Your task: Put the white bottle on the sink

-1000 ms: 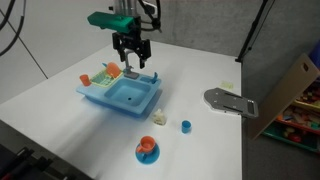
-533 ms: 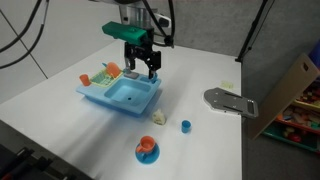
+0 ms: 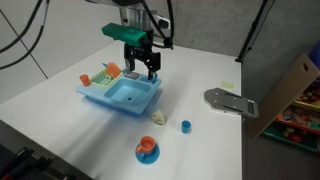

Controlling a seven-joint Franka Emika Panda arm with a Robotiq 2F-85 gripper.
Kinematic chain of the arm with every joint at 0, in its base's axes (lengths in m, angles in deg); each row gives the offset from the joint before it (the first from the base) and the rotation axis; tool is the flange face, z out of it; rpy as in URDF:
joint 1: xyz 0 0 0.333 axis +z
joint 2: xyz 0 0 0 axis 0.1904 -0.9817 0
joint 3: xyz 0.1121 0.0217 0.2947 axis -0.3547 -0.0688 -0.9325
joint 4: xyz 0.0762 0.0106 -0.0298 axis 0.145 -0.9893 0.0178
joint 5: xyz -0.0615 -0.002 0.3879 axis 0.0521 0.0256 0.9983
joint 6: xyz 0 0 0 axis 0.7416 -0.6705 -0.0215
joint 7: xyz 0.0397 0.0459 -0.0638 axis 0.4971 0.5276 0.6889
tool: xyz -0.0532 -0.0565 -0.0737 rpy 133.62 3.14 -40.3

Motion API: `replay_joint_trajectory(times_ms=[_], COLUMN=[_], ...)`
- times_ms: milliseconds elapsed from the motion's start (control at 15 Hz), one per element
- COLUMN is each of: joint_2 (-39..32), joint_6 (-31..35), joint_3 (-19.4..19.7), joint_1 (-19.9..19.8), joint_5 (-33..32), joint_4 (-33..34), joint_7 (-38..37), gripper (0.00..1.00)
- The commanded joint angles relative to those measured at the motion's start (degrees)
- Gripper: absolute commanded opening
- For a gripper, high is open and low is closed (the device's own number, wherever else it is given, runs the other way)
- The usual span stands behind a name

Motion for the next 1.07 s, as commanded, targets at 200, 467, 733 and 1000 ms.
replay_joint_trajectory(times_ms=[200, 467, 733, 1000], joint_2=[-4.0, -6.7, -9.1, -11.6], joint_6=[1.4, 4.6, 8.0, 10.0], joint_3=[2.2, 3.6, 3.9, 4.3], joint_1=[-1.7, -2.5, -2.6, -2.4], joint_5=[0.0, -0.3, 1.2, 2.1], joint_4=[2.0, 2.1, 1.7, 2.1], joint_7=[-2.4, -4.1, -8.5, -14.1], gripper=[1.00, 1.00, 1.00, 1.00])
